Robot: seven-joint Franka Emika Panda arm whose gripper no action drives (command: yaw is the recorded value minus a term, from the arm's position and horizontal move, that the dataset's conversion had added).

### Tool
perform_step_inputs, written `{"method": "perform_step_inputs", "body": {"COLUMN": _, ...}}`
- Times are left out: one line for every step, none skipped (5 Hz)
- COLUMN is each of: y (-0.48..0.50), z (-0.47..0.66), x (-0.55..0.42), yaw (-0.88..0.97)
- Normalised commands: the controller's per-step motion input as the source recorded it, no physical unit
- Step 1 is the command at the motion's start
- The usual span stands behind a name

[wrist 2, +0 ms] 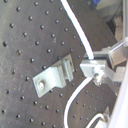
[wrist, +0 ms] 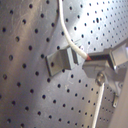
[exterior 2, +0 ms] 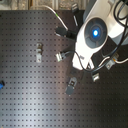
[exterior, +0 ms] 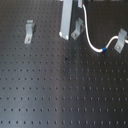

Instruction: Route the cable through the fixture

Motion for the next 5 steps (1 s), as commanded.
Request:
{"method": "perform_step_inputs", "body": {"y": 0.050, "z": 0.16, "x": -0.120, "yaw": 0.14}}
{"method": "perform_step_inputs", "body": {"y": 0.098, "z": 0.30, "x": -0.251, "yaw": 0.61}}
{"method": "perform_step_inputs", "body": {"y": 0.070, "z": 0.24, "x": -0.139, "yaw": 0.68}}
{"method": "perform_step_inputs", "body": {"y": 0.008, "z": 0.38, "x": 0.011, "yaw": 0.32}}
{"method": "perform_step_inputs", "body": {"y": -0.054, "z": 0.38, "x": 0.078, "yaw": 0.00}}
